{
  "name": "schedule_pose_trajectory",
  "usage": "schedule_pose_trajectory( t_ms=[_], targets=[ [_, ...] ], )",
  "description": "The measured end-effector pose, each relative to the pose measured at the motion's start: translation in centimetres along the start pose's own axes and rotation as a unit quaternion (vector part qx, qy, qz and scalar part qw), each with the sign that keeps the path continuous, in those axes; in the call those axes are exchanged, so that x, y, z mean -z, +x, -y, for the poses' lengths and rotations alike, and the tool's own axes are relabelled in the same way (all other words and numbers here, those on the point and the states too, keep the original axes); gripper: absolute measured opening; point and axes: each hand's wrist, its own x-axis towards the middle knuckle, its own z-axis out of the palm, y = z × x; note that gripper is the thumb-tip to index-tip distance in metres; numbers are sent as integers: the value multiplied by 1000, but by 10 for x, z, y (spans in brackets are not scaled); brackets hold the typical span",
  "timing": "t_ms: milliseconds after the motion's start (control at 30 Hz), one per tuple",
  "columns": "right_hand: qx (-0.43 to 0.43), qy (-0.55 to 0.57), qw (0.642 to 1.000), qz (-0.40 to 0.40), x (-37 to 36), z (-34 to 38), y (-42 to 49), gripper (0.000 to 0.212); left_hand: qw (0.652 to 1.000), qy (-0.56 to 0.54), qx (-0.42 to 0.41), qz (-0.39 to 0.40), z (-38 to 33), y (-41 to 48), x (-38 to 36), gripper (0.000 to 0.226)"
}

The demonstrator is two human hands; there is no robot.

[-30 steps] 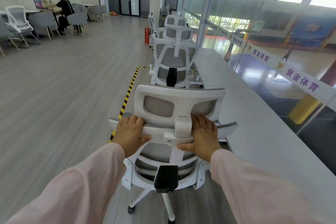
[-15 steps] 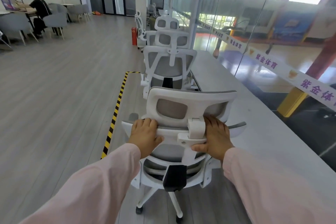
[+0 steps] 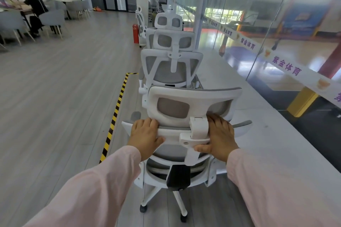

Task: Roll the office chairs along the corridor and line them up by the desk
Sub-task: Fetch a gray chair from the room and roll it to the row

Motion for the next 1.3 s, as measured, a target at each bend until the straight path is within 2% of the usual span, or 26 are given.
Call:
schedule_pose_trajectory(
  t_ms=[467, 967, 1100, 1200, 1300],
  targets=[
    [40, 26, 999, -3, -10, -46, 107, 108, 999, 17, 43, 9, 2, 101, -19, 35],
    [47, 32, 998, -2, -6, -51, 133, 107, 998, 29, 47, 1, 6, 132, -24, 41],
    [25, 69, 997, 8, -3, -48, 125, 103, 996, 29, 67, -44, 2, 128, -28, 45],
    [25, 99, 995, -21, 2, -40, 110, 101, 991, 11, 98, -93, -7, 117, -31, 49],
    [85, 55, 989, -103, 4, -27, 101, 94, 988, -13, 109, -107, -12, 105, -25, 49]
  ],
)
